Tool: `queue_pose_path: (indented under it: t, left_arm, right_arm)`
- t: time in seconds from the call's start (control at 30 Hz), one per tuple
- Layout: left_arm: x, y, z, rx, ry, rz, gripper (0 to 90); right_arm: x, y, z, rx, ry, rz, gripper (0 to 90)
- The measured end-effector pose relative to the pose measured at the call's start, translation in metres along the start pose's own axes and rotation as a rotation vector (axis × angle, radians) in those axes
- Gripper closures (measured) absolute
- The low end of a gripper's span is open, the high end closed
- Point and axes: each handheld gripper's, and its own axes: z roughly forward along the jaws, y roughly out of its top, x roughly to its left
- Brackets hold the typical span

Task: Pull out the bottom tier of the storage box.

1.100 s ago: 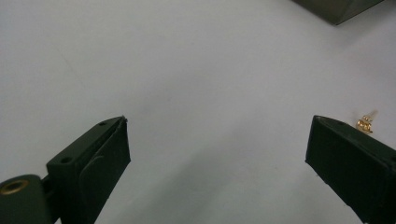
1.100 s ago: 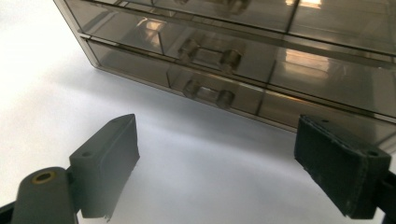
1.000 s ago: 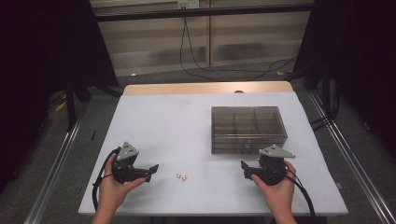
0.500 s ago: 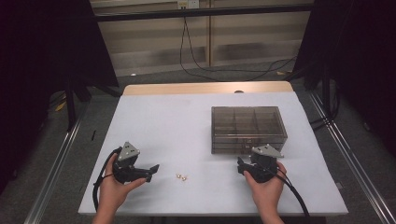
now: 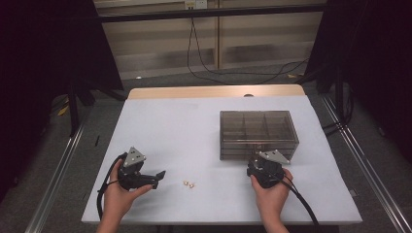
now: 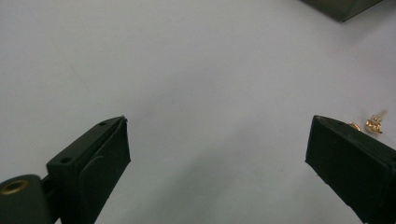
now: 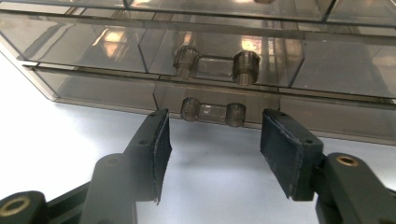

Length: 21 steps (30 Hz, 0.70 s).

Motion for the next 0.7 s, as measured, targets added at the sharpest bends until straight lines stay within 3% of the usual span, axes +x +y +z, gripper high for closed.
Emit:
queue_pose_path:
  t: [0.4,0.7]
  left_arm:
    - [-0.0002,0.0,-0.0019,0.006,0.004,0.004,6.2]
    - [-0.0012,0.0002,-0.0013,0.0,0.01,0.004,6.2]
  right_arm:
    - [0.0045,0.0029,0.0047,0.005,-0.024,-0.02,55.3]
    - [0.0054,0.0034,0.005,0.009,-0.032,-0.015,55.6]
